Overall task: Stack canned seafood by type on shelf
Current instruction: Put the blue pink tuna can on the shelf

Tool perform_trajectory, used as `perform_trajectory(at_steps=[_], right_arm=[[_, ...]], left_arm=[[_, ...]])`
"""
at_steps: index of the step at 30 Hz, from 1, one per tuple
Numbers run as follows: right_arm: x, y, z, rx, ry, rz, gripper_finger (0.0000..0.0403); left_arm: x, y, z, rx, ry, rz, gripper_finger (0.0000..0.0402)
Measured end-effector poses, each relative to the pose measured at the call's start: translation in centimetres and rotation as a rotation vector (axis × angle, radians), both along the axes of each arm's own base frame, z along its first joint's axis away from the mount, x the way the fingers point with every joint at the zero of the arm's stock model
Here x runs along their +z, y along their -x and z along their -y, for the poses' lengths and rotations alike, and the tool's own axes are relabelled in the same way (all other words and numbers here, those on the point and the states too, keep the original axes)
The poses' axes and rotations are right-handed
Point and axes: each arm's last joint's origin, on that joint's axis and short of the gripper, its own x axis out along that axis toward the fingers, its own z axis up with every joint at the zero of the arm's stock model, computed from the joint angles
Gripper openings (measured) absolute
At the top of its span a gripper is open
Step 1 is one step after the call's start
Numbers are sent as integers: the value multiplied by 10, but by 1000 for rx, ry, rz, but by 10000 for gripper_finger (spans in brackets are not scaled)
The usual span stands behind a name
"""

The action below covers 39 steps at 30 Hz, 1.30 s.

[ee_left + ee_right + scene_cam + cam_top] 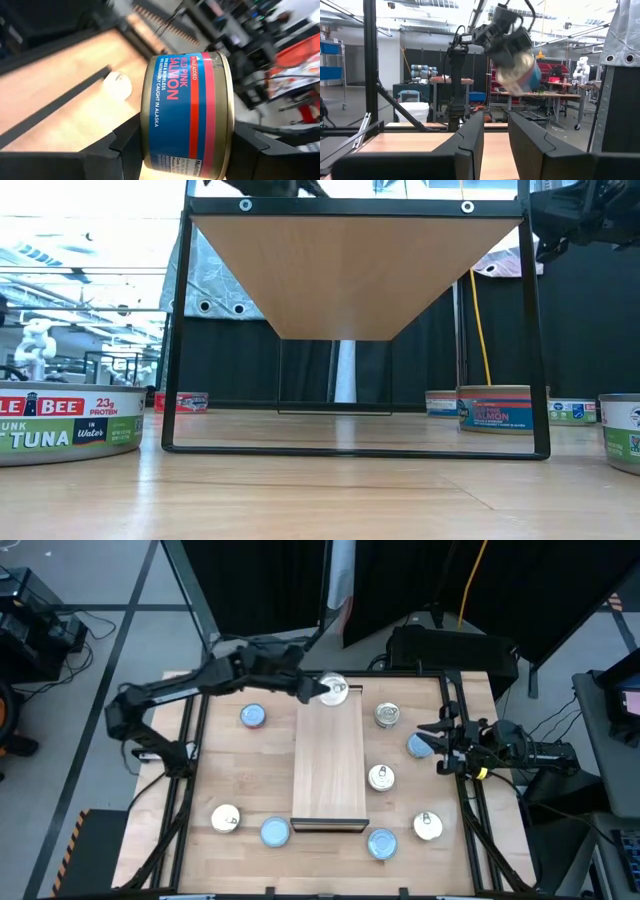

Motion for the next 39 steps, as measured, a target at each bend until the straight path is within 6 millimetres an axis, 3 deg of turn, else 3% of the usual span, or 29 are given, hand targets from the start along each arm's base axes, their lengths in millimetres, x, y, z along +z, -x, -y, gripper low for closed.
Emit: perform_trajectory(at_steps=[11, 26, 39], right_arm=[[-6, -2, 0, 12, -46, -60, 82], [-6, -2, 0, 17, -50, -58, 82], [-6, -1, 0, 17, -50, -55, 82]], left_arm=[[-46, -30, 1, -54, 101, -153, 211], [-68, -50, 4, -62, 147, -169, 199], [-69, -53, 0, 47, 90, -165, 199]])
